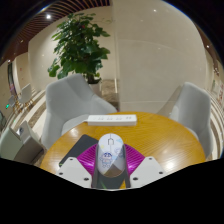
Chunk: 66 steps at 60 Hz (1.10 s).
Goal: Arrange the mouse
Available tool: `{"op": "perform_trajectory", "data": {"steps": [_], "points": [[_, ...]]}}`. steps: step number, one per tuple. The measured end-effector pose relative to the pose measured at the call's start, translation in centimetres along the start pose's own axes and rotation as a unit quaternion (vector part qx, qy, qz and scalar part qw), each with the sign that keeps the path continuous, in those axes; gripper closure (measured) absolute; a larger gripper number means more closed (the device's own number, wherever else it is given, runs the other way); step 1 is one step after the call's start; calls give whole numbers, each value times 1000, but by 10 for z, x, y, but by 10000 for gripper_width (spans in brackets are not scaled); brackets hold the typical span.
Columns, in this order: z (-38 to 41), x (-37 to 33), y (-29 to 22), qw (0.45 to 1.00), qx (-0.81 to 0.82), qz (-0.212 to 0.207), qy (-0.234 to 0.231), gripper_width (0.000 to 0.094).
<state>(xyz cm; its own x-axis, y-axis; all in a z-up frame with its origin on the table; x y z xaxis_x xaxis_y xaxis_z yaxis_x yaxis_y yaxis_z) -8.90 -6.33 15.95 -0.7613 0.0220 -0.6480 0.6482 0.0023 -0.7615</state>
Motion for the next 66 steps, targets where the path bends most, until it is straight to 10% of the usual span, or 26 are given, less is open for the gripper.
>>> {"op": "perform_trajectory", "data": {"steps": [21, 25, 31, 66], "points": [[74, 64, 91, 996, -54, 68, 16, 494], [76, 65, 89, 996, -60, 61, 16, 427], [73, 58, 88, 996, -62, 68, 21, 49], [-38, -191, 164, 987, -46, 150, 38, 76]]}}
Point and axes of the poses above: the point between the fingertips, and its own axes, seen from behind it with the camera up: z to the left, y down, x forward, the way the camera looks, the point moved 9 cm from there along -x, backward, against the way the camera looks, and after that the axes turned 9 degrees about y, right-handed, at the moved point
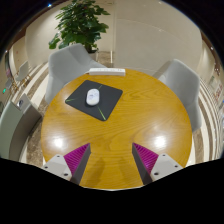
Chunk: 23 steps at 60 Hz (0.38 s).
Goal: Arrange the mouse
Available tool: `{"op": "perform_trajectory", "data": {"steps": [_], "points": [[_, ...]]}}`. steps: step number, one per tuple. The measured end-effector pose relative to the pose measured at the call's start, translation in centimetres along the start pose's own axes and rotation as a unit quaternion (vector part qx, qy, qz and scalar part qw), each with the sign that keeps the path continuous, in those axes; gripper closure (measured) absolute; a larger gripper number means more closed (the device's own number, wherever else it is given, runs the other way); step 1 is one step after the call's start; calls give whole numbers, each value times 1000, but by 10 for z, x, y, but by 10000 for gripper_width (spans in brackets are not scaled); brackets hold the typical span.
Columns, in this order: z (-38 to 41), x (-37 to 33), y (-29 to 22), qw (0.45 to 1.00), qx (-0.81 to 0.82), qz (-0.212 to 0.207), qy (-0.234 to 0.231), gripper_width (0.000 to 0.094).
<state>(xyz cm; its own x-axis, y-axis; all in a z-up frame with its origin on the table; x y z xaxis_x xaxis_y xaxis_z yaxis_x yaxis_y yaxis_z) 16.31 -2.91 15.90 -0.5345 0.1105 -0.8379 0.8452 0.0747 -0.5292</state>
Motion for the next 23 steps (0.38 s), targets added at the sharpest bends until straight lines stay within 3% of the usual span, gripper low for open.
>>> {"op": "perform_trajectory", "data": {"steps": [23], "points": [[-14, -19, 22, 1000, 5, -5, 1, 70]]}}
Point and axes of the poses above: the point between the fingertips, and its own axes, seen from behind it with the camera up: z to the left, y down, x forward, the way the camera looks, the point moved 9 cm from there along -x, backward, against the way the camera looks, and after that the axes turned 9 degrees about y, right-handed, at the moved point
